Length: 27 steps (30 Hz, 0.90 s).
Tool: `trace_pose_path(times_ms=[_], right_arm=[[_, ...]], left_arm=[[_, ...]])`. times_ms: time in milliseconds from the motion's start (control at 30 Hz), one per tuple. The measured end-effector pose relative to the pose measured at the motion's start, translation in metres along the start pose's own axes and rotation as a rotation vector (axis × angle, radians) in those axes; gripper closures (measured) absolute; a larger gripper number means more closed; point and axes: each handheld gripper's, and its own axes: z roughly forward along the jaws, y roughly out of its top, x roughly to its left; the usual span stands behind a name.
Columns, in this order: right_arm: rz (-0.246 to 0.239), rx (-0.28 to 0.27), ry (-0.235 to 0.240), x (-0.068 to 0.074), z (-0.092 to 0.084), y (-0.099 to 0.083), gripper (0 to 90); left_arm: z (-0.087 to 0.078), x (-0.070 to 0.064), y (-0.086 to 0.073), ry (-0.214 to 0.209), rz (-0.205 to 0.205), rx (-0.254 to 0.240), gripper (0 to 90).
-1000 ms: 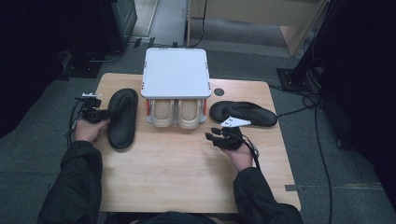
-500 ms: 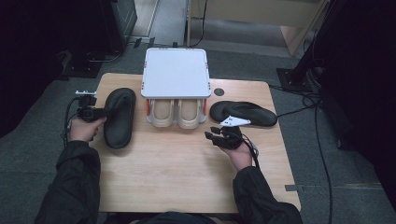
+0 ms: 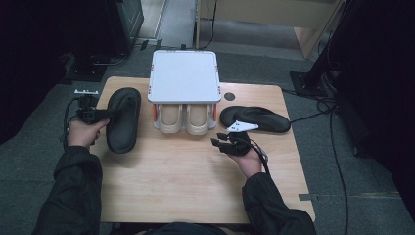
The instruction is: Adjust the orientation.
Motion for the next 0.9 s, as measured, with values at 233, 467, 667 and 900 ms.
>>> trace_pose_path(times_ms=[233, 467, 667, 900], right_arm=[[0.004, 0.002, 0.006, 0.000, 0.001, 0.000, 61.0], [0.008, 0.003, 0.011, 0.000, 0.000, 0.000, 61.0], [0.007, 0.005, 0.013, -0.001, 0.000, 0.000, 61.0], [0.011, 0.002, 0.010, -0.002, 0.000, 0.000, 61.0]], left_arm=[[-0.009, -0.003, 0.015, 0.004, -0.004, -0.004, 68.0], [-0.021, -0.010, 0.036, 0.004, 0.001, -0.016, 68.0], [-0.032, -0.018, 0.054, 0.006, 0.005, -0.029, 68.0], [-0.039, -0.027, 0.074, 0.014, 0.017, -0.033, 67.9]])
